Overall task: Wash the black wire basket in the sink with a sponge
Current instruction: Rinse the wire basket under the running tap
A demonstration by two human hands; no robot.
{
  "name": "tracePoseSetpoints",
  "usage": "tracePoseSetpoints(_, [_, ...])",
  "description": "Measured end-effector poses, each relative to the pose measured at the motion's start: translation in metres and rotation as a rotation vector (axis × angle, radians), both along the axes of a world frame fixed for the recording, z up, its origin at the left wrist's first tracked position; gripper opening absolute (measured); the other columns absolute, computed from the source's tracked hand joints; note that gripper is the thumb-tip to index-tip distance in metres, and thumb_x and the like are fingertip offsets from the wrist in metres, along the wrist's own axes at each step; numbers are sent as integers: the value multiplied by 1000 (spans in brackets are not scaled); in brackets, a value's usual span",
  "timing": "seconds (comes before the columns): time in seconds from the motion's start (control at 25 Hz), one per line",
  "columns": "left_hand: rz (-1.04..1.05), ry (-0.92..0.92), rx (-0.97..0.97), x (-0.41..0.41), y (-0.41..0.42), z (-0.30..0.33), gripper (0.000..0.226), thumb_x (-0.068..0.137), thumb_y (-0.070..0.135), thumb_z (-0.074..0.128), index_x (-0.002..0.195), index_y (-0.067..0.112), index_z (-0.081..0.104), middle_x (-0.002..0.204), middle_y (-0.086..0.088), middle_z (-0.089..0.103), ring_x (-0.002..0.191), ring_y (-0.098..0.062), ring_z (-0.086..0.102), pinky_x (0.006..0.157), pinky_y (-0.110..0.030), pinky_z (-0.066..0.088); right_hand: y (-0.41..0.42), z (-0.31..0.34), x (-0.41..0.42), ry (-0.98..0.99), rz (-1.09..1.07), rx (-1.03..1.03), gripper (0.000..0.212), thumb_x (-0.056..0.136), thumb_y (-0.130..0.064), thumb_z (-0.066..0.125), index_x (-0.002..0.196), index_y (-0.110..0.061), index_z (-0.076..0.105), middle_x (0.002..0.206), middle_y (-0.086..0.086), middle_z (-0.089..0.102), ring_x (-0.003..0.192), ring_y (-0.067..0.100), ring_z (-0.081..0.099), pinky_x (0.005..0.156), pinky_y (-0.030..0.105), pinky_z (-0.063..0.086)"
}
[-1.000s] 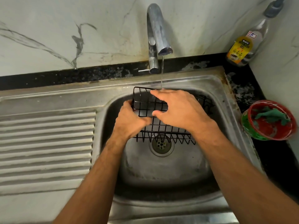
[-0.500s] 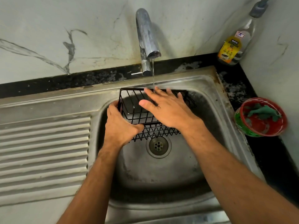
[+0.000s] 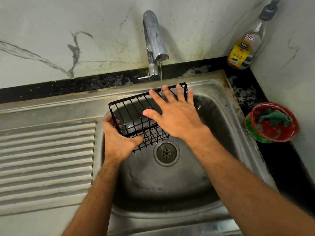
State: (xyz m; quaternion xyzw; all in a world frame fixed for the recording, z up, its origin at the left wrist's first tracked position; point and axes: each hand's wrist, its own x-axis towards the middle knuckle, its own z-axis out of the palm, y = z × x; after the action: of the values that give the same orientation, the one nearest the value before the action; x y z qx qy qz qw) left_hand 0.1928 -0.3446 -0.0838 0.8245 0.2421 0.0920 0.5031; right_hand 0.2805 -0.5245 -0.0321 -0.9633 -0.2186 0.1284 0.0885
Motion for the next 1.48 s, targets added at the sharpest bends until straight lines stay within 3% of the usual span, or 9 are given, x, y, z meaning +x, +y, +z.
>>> tracePoseSetpoints(0.28, [36, -55, -94, -5, -2, -10, 97, 53, 10, 90, 132, 19, 35, 123, -4, 60, 106, -12, 67, 79, -18, 57, 12, -6, -12, -333, 182, 148, 73, 95, -71, 16, 148, -30, 45, 152, -3, 48, 148, 24, 31, 118, 65, 7])
tracePoseSetpoints(0.4, [56, -29, -118, -6, -3, -7, 98, 56, 8, 93, 135, 18, 37, 120, 4, 58, 111, -13, 63, 92, -29, 57, -9, -16, 1, -418, -17, 207, 68, 96, -69, 25, 138, -27, 59, 143, 2, 58, 145, 30, 35, 121, 56, 16])
tracePoseSetpoints(0.56, [83, -18, -150, -8, -8, -4, 90, 63, 3, 91, 133, 18, 37, 117, 2, 56, 108, -10, 60, 91, -25, 54, 17, -3, -11, -434, -182, 215, 66, 100, -60, 26, 136, -16, 61, 140, 5, 60, 146, 29, 34, 122, 54, 11])
tracePoseSetpoints(0.72, [82, 8, -172, -8, 7, 6, 103, 43, 40, 87, 132, 31, 36, 125, -2, 58, 113, -13, 62, 94, -30, 53, 2, 17, 5, -469, -203, 201, 60, 100, -63, 21, 136, -32, 58, 146, -2, 54, 147, 28, 31, 118, 64, -5])
tracePoseSetpoints(0.84, [93, 38, -183, -10, 9, 1, 85, 52, 23, 94, 118, 40, 42, 122, -9, 62, 111, -21, 64, 99, -40, 55, -10, 19, 18, -262, -346, 397, 47, 101, -53, 38, 136, -31, 60, 156, 9, 39, 145, 33, 31, 118, 50, 21])
tracePoseSetpoints(1.0, [98, 82, -474, -9, 10, -20, 91, 43, 21, 91, 124, 25, 49, 109, 1, 61, 106, -29, 61, 104, -56, 50, -1, 20, 32, -307, -317, 443, 35, 92, -50, 60, 113, -27, 74, 121, 3, 68, 114, 22, 53, 101, 37, 39])
tracePoseSetpoints(1.16, [99, 102, -627, -7, 11, -20, 104, 44, 13, 87, 138, 1, 44, 117, -7, 56, 100, -20, 60, 83, -34, 56, 12, 31, 40, -357, -269, 408, 32, 81, -57, 68, 98, -30, 76, 98, -7, 68, 107, 20, 51, 88, 30, 36])
tracePoseSetpoints(1.36, [184, 32, -364, 5, 2, 10, 73, 85, 8, 78, 147, 21, 42, 131, -2, 67, 119, -16, 65, 106, -43, 52, 12, 35, 32, -343, -404, 446, 30, 85, -55, 63, 90, -27, 75, 88, -6, 64, 96, 16, 53, 84, 29, 38])
tracePoseSetpoints(1.48, [86, 94, -98, 25, 0, 36, 71, 92, 2, 65, 154, 22, 37, 120, 14, 64, 83, 18, 62, 75, -2, 50, -11, 20, 30, -117, -647, 585, 36, 84, -49, 63, 69, -18, 71, 58, -10, 62, 62, 6, 59, 78, 29, 51])
